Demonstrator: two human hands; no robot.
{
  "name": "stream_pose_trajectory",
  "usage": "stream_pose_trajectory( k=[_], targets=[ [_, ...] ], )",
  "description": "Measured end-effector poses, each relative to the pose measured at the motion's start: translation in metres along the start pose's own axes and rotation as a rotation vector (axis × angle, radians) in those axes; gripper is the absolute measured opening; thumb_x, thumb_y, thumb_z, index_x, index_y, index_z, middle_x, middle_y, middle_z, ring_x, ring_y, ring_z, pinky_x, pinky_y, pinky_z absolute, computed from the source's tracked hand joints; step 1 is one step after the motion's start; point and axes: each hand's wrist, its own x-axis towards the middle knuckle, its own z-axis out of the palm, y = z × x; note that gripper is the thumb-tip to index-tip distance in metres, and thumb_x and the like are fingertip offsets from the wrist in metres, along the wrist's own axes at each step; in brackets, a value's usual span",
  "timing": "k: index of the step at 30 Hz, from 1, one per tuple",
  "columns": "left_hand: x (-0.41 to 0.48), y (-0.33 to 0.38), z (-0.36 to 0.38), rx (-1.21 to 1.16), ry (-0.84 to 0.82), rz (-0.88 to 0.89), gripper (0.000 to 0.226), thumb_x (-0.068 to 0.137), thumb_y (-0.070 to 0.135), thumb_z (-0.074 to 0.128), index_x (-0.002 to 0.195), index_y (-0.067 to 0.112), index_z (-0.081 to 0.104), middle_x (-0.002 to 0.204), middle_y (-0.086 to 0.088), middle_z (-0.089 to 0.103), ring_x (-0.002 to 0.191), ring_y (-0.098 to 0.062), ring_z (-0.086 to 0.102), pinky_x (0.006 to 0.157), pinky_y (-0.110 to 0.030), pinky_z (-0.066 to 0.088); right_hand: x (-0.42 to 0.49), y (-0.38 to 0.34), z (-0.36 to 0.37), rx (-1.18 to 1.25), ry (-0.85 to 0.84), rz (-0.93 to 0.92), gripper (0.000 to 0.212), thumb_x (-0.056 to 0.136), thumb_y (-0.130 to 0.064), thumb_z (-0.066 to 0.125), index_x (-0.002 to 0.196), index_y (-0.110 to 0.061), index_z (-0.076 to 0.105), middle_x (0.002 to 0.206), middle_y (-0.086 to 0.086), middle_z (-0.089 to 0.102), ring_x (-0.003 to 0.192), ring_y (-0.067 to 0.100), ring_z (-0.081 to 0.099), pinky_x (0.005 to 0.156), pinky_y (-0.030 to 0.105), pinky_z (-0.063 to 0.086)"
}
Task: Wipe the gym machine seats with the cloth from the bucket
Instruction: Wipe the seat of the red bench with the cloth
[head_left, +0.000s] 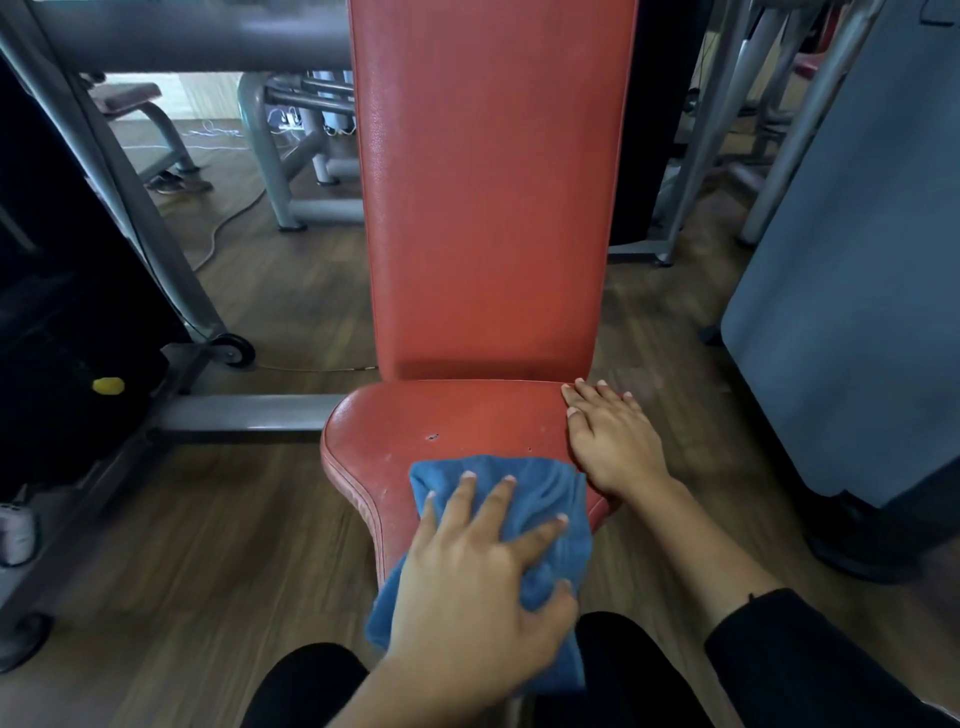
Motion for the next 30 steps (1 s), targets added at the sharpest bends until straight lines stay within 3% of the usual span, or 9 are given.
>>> stream_pose_trajectory(
  k=[4, 7, 9, 12, 17, 21, 24, 27, 30],
  targets=[
    [-0.024, -0.025, 0.000, -0.132, 0.101, 0.053, 0.047, 0.067, 0.058, 0.054, 0.112, 0.049, 0.064, 0.128, 0.006, 0.060, 0.122, -0.024, 0.054, 0.088, -0.039, 0.051, 0.001, 0.000, 0.000, 0.012, -0.013, 0.004, 0.048, 0.101, -0.029, 0.022, 0.148, -0.023, 0.029, 0.156, -0.006, 0.023, 0.145, 0.012, 0.012, 0.118, 0.032, 0.001],
    [-0.012, -0.048, 0.001, -0.221, 0.123, -0.095, 0.046, 0.069, 0.059, 0.049, 0.113, 0.052, 0.062, 0.135, 0.009, 0.054, 0.130, -0.019, 0.045, 0.100, -0.034, 0.039, 0.001, 0.001, 0.001, 0.010, 0.004, 0.003, 0.048, 0.101, -0.030, 0.022, 0.148, -0.023, 0.030, 0.156, -0.006, 0.024, 0.145, 0.012, 0.013, 0.118, 0.032, 0.002],
    [0.004, -0.043, 0.002, -0.238, 0.084, -0.173, 0.049, 0.069, 0.060, 0.044, 0.114, 0.051, 0.061, 0.137, 0.005, 0.052, 0.133, -0.023, 0.041, 0.108, -0.040, 0.034, 0.000, 0.001, 0.001, 0.015, 0.007, 0.002, 0.048, 0.101, -0.030, 0.022, 0.148, -0.023, 0.030, 0.155, -0.006, 0.024, 0.145, 0.013, 0.014, 0.118, 0.032, 0.002],
    [0.007, -0.033, 0.005, -0.165, 0.057, -0.024, 0.047, 0.072, 0.058, 0.047, 0.116, 0.048, 0.061, 0.136, 0.003, 0.054, 0.132, -0.026, 0.041, 0.106, -0.047, 0.036, 0.001, 0.001, 0.001, 0.020, 0.015, 0.001, 0.047, 0.101, -0.030, 0.023, 0.147, -0.023, 0.031, 0.155, -0.006, 0.025, 0.145, 0.012, 0.014, 0.118, 0.032, 0.002],
    [0.003, -0.087, 0.007, -0.366, 0.076, -0.064, 0.046, 0.071, 0.057, 0.049, 0.117, 0.057, 0.054, 0.141, 0.014, 0.043, 0.136, -0.009, 0.033, 0.110, -0.013, 0.015, 0.001, 0.001, 0.003, 0.021, 0.023, 0.000, 0.047, 0.101, -0.029, 0.023, 0.147, -0.023, 0.031, 0.155, -0.007, 0.025, 0.145, 0.011, 0.014, 0.118, 0.031, 0.002],
    [0.050, -0.104, 0.015, -0.269, 0.075, -0.248, 0.063, 0.066, 0.064, 0.033, 0.118, 0.042, 0.061, 0.141, 0.000, 0.048, 0.137, -0.022, 0.033, 0.112, -0.029, 0.021, 0.000, 0.000, 0.002, 0.019, 0.033, -0.003, 0.047, 0.101, -0.028, 0.023, 0.147, -0.023, 0.032, 0.155, -0.007, 0.026, 0.144, 0.011, 0.014, 0.118, 0.031, 0.002],
    [0.072, -0.087, 0.020, -0.155, 0.007, -0.171, 0.070, 0.065, 0.067, 0.024, 0.124, 0.044, 0.056, 0.145, 0.002, 0.044, 0.139, -0.023, 0.028, 0.115, -0.042, 0.018, 0.000, 0.000, 0.001, 0.015, 0.032, -0.004, 0.047, 0.101, -0.029, 0.024, 0.147, -0.024, 0.032, 0.155, -0.007, 0.026, 0.144, 0.011, 0.014, 0.117, 0.030, 0.002],
    [0.063, -0.095, 0.019, -0.224, -0.045, -0.061, 0.067, 0.068, 0.070, 0.026, 0.127, 0.049, 0.051, 0.148, 0.009, 0.037, 0.142, -0.015, 0.021, 0.117, -0.032, 0.014, 0.000, 0.000, 0.001, 0.021, 0.032, -0.005, 0.046, 0.101, -0.028, 0.025, 0.147, -0.024, 0.032, 0.155, -0.007, 0.026, 0.144, 0.011, 0.014, 0.118, 0.030, 0.002],
    [0.069, -0.123, 0.017, -0.207, -0.037, -0.110, 0.069, 0.066, 0.070, 0.027, 0.125, 0.048, 0.055, 0.148, 0.009, 0.039, 0.140, -0.014, 0.025, 0.113, -0.029, 0.019, -0.001, 0.000, 0.000, 0.034, 0.028, -0.003, 0.046, 0.101, -0.028, 0.025, 0.147, -0.024, 0.032, 0.155, -0.007, 0.025, 0.144, 0.010, 0.013, 0.117, 0.029, 0.001]
  ],
)
